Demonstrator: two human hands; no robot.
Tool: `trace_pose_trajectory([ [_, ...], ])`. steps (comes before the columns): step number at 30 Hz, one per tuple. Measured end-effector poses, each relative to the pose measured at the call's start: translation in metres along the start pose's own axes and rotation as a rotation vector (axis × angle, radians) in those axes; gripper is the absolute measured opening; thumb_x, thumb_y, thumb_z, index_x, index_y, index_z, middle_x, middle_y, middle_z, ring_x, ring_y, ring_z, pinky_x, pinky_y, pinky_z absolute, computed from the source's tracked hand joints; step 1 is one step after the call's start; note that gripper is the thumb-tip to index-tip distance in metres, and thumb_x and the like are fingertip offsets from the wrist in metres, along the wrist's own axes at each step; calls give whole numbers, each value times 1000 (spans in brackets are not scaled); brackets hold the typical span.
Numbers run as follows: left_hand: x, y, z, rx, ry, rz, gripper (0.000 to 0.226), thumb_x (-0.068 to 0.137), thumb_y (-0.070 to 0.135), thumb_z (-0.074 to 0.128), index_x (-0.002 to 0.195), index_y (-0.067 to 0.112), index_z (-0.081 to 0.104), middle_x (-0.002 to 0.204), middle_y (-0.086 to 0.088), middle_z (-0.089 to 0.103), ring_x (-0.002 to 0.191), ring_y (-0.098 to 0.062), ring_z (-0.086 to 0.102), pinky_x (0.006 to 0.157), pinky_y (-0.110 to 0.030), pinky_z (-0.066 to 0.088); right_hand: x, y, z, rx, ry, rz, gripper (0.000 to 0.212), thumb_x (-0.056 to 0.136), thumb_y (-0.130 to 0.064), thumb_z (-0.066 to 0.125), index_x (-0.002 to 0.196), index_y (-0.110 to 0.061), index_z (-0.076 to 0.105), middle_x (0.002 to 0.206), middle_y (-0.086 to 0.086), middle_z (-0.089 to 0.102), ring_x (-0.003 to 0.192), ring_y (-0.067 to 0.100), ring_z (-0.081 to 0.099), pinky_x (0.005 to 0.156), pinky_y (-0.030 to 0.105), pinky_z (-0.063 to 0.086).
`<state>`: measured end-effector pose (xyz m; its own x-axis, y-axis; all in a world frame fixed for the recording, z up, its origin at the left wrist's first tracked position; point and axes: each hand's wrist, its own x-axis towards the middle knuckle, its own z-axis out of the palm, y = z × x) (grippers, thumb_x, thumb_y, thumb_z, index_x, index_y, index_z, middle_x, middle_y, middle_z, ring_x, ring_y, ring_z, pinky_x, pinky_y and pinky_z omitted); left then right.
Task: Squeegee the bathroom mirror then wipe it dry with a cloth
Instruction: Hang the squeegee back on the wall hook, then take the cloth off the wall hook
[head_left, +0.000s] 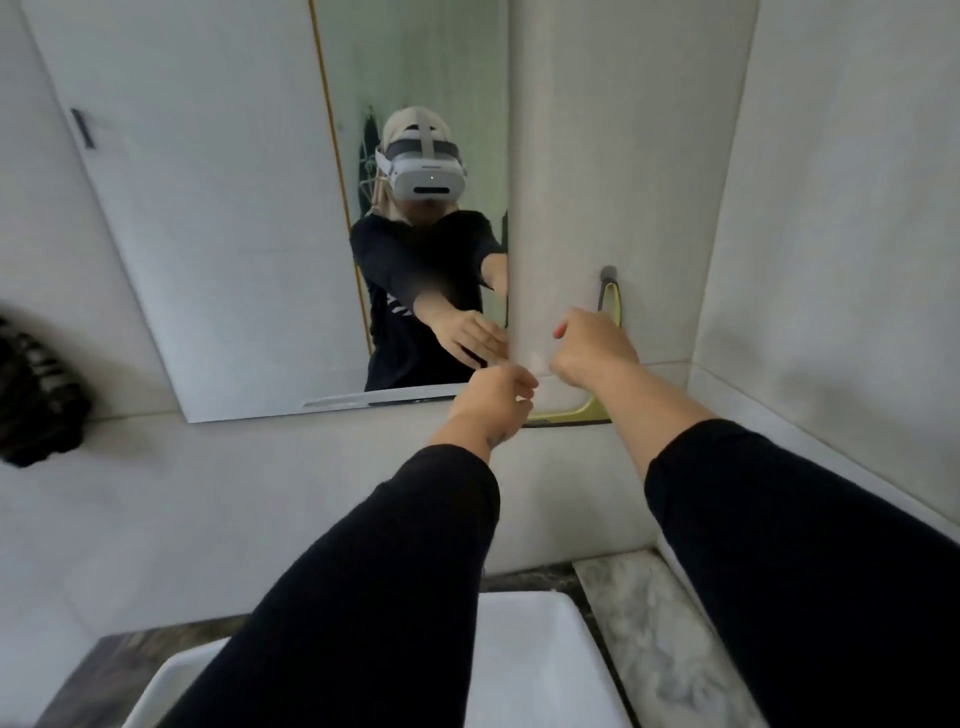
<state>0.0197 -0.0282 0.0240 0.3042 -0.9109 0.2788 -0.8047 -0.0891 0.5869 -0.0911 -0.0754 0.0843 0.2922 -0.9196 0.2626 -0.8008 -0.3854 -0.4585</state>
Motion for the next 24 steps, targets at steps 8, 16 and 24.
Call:
trace_pose_trajectory([
  [8, -75, -68, -130, 112, 189, -139, 24, 94, 17, 52, 110, 23, 68, 115, 1, 67, 106, -18, 61, 92, -34, 50, -49, -138, 32, 47, -150, -275, 51, 85, -12, 60, 134, -18, 51, 136, 10, 50, 119, 31, 52, 97, 42, 47],
  [16, -144, -165, -250, 172, 426, -268, 24, 90, 14, 51, 105, 26, 66, 109, 6, 70, 102, -15, 64, 90, -39, 53, -98, -277, 84, 160, -212, -526, 33, 89, -12, 58, 121, -21, 58, 128, 6, 55, 114, 27, 54, 94, 42, 48],
  [24, -166, -260, -330, 287, 739, -278, 33, 94, 14, 50, 125, 23, 57, 133, 2, 49, 126, -20, 42, 92, -35, 44, -120, -385, 152, 333, -237, -719, 37, 93, -12, 54, 128, -23, 52, 122, 10, 52, 104, 27, 55, 78, 33, 45],
])
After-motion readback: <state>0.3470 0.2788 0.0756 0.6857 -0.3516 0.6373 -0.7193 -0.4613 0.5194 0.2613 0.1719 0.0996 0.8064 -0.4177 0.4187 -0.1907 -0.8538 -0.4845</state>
